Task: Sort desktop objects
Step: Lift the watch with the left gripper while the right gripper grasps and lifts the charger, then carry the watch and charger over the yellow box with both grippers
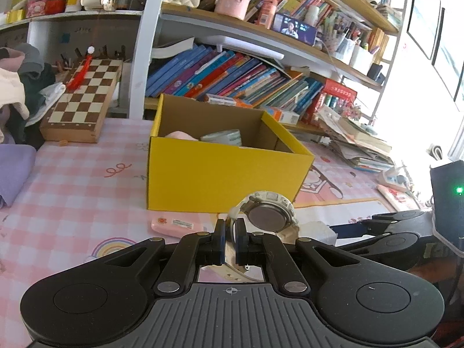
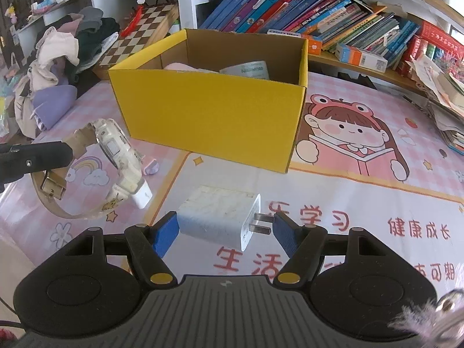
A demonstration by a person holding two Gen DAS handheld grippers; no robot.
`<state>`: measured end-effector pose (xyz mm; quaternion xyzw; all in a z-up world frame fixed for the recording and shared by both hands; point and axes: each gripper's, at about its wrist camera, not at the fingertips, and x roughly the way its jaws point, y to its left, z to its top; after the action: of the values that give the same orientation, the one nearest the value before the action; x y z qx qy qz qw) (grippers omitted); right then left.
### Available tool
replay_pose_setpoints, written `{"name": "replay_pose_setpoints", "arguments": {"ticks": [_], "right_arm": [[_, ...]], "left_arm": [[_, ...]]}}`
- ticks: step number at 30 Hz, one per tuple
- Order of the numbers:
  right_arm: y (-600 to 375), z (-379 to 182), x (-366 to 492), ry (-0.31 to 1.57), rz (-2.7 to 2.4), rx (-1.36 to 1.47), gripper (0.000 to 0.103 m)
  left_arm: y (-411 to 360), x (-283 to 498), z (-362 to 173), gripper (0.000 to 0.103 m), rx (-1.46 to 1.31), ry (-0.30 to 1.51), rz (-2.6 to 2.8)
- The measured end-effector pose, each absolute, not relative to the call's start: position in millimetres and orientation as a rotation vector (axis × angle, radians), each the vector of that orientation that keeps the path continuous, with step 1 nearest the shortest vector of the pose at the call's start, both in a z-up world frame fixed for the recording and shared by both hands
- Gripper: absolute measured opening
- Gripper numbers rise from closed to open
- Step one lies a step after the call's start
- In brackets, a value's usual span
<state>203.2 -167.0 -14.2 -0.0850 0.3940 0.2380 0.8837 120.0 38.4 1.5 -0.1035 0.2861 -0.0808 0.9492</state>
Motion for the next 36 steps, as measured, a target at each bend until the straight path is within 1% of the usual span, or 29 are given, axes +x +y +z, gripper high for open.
{"name": "replay_pose_setpoints", "arguments": {"ticks": [6,18,36], "right_arm": [[-174,-8,193,0.793,0.479,-0.18,0.069],[-178,27,197,0.682,0.501,-0.213,0.069],[-164,90,262,0.521,0.569,-0.275,0.069]], "left_arm": [[34,115,7,0.004,-0.206,0.563,-0.178],[42,124,31,0.004,-0.212,0.48,-0.17],[56,180,67,0.004,-0.18,0.373,-0.164]]}}
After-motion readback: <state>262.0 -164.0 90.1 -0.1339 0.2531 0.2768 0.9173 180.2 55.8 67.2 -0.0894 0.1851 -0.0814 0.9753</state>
